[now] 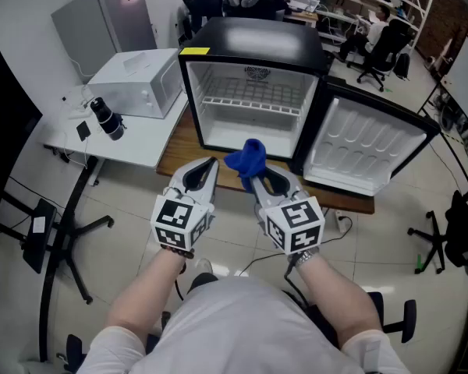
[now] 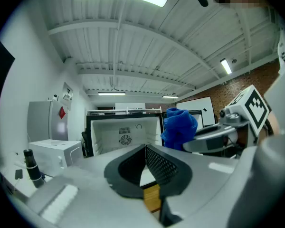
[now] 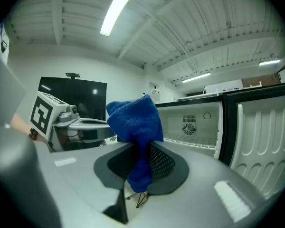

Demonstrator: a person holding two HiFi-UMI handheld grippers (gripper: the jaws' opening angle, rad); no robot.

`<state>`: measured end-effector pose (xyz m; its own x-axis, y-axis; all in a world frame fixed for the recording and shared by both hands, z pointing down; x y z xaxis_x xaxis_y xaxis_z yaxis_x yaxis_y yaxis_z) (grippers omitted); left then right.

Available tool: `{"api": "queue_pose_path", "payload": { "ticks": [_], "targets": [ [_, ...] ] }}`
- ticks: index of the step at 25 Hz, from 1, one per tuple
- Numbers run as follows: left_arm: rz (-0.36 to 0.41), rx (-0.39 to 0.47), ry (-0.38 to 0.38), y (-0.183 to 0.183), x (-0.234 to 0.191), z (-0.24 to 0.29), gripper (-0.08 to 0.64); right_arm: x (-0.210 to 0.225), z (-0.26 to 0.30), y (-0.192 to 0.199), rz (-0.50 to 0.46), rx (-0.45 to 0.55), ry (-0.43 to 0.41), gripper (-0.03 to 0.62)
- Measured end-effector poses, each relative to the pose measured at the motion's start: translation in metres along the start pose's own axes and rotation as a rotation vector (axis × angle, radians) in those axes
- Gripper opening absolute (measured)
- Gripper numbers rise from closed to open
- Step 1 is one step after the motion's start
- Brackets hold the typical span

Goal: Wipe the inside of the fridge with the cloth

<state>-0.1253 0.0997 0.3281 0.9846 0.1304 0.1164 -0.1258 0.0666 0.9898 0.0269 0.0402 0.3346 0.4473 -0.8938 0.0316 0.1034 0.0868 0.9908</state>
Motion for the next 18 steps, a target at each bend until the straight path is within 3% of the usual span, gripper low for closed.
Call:
{"api": "queue_pose_path", "payload": {
  "ticks": [9,18],
  "targets": [
    [0.012,0.011,-0.06,-0.007,-0.022,0.013,0.0,0.012,0.025,-0.002,0.017,0.009,-0.01,0.063],
    [-0.03,0.018,-0.126,0.002,-0.09,0.057,0.037,0.036,0.101,-0.015,0.015,0.001,-0.033,0.063]
  ]
}}
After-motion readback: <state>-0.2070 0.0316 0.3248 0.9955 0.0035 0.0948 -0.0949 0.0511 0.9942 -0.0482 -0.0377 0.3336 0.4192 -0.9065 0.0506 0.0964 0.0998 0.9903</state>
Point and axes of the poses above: the fingertips, and each gripper's own axes: z forward along the fingers, x to its right, y out of its underside, the point moved 7 cm from there along -z, backward along the fingers, and after that the axes turned 2 degrees about -y, right-handed, at the moved point
